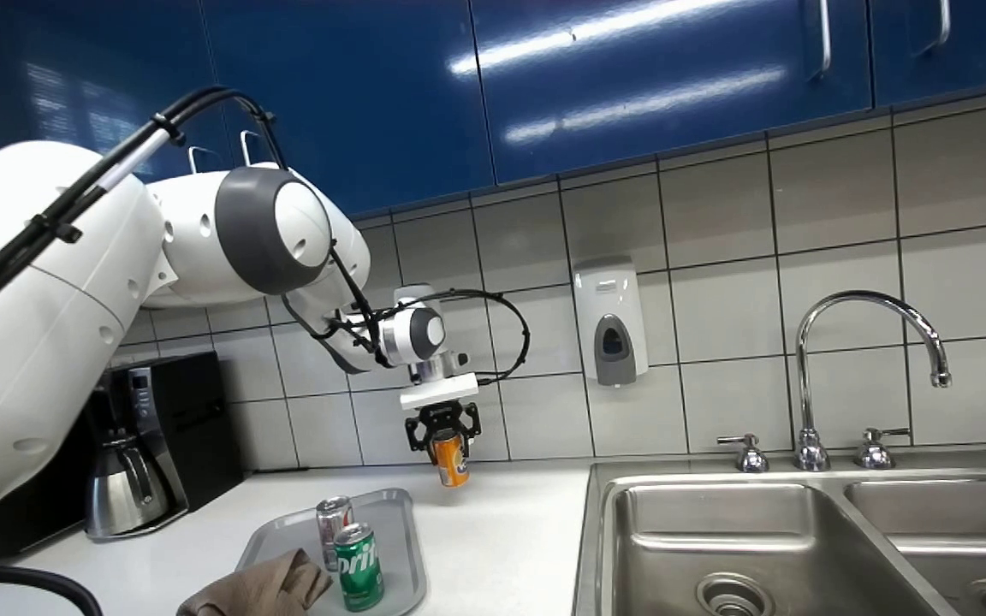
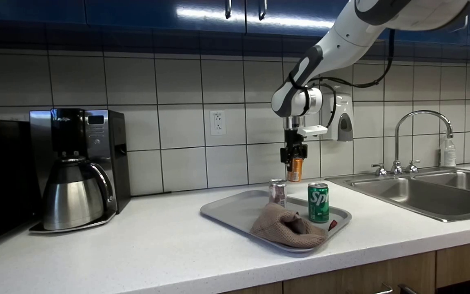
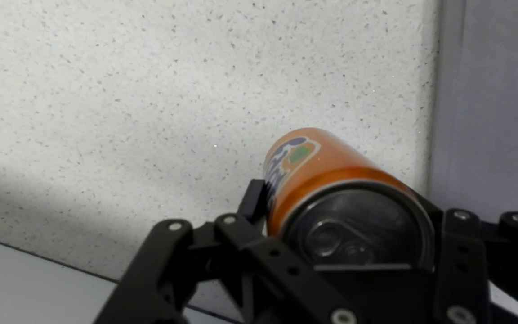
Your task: Put the grey can and the orange can on the tray
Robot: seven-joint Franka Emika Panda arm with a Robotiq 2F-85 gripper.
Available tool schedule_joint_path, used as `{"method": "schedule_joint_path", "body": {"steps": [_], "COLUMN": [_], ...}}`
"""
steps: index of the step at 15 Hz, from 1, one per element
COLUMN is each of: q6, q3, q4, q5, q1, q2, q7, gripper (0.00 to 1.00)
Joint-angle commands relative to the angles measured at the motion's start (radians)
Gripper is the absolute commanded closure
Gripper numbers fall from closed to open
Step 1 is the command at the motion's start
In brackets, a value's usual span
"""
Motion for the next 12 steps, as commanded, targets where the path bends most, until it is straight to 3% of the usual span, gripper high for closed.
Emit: {"method": "schedule_joint_path", "body": {"steps": [1,12], "q6": [-0.004,-0.025], "q3": [0.018,0.059], "q4": [-0.008,0.001], "q5": [-0.039,-0.056], "q1": [0.025,0.105], "q2": [-0.013,0.005], "q7": [0.003,-0.001], "gripper": [0.58,0.58]}}
